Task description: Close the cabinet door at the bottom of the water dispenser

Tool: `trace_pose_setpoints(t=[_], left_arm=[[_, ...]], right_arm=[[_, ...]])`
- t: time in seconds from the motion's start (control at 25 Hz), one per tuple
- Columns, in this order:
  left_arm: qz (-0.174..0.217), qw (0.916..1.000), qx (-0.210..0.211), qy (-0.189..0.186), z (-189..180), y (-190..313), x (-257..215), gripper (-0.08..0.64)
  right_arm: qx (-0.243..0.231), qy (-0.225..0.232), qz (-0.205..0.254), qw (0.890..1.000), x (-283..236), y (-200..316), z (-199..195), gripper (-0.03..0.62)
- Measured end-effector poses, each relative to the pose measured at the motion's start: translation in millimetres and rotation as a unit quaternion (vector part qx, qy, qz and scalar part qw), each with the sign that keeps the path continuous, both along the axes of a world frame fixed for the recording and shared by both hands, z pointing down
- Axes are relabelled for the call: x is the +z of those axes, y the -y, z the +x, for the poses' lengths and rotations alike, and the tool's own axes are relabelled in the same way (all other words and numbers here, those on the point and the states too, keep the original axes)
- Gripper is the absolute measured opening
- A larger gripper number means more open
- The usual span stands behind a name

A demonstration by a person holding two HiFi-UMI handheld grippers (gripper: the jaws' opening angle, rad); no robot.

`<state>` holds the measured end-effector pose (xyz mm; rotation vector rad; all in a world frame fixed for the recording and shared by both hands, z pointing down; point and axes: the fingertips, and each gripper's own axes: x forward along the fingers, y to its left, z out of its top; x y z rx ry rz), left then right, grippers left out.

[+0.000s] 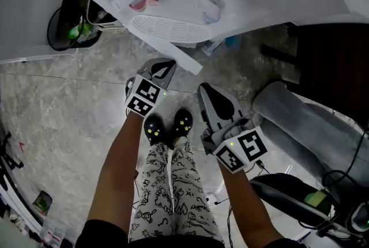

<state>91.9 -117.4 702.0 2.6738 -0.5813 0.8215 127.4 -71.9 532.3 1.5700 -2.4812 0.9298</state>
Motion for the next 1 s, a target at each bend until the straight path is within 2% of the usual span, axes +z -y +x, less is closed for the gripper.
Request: trace_pose_setpoints(t=[0.12,0.28,0.48,0.6,0.72,1.0], left_arm=[[0.012,0.9998,0.013,0.014,16.9,12.3,1.2,0.000],[0.026,0.9994,0.009,0.020,29.6,28.0,2.3,0.000],[0.037,0.9987,-0.006,0.034,38.0,48.3,7.1,0.000],[0.033,0.9977,-0.038,0.046,34.0,60.6,13.1,0.000],[0.026,0.9957,-0.081,0.038,24.3,75.3,12.5,0.000],[0.017,0.9947,-0.101,-0.007,20.3,66.6,-8.9,0.000]], right_arm=[[0.019,-0.006,0.002,1.000,-2.8,-4.4,16.2,0.017],[0.041,-0.009,-0.003,0.999,-2.2,-9.3,31.4,0.017],[0.064,-0.012,-0.006,0.998,-4.0,-9.4,45.7,0.017],[0.078,-0.011,-0.007,0.997,-5.6,-9.3,54.0,0.017],[0.087,-0.009,-0.005,0.996,-6.7,-10.1,58.4,0.017],[0.101,-0.009,-0.006,0.995,-9.6,-6.5,60.5,0.017]])
